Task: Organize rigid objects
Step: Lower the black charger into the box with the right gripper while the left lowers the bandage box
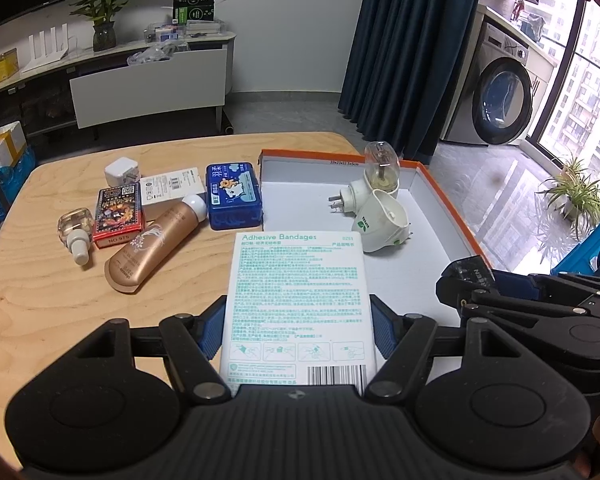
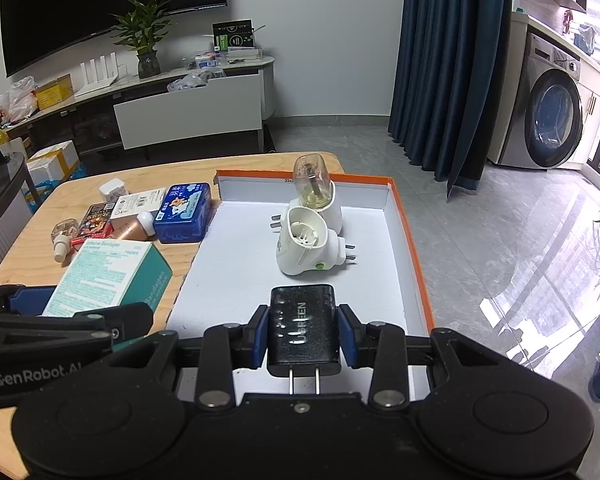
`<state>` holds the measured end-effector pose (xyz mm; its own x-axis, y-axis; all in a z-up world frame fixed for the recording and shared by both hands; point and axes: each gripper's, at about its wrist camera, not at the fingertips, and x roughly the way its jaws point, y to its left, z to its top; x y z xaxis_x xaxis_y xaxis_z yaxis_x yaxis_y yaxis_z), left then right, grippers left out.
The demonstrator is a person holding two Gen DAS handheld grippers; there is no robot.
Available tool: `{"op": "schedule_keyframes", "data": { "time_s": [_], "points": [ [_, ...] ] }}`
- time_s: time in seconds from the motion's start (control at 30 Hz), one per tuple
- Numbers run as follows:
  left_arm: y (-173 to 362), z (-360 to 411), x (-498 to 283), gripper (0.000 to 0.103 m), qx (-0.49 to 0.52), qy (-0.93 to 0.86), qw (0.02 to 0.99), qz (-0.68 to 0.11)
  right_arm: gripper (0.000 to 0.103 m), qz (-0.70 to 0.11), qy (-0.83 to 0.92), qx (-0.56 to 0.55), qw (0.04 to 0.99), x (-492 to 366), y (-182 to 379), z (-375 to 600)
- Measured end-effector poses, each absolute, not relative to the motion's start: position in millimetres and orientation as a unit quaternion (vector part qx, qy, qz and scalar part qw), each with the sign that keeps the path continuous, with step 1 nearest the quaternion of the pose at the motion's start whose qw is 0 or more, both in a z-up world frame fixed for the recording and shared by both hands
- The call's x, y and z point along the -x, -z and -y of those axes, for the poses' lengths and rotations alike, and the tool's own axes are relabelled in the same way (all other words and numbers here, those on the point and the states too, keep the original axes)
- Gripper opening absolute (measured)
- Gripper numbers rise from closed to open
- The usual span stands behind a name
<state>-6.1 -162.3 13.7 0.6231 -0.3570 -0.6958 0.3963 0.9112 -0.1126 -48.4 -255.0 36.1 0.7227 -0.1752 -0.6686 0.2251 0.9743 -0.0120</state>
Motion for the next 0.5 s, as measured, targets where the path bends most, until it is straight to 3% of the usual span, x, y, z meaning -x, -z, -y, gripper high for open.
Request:
{"op": "schedule_keyframes", "data": {
  "time_s": [0.5],
  "points": [
    [-19, 181, -28, 0.072, -0.033, 0.221, 0.899, -0.376, 0.044, -0.350, 0.113, -0.050, 0.929, 17, -48, 286]
  ]
}}
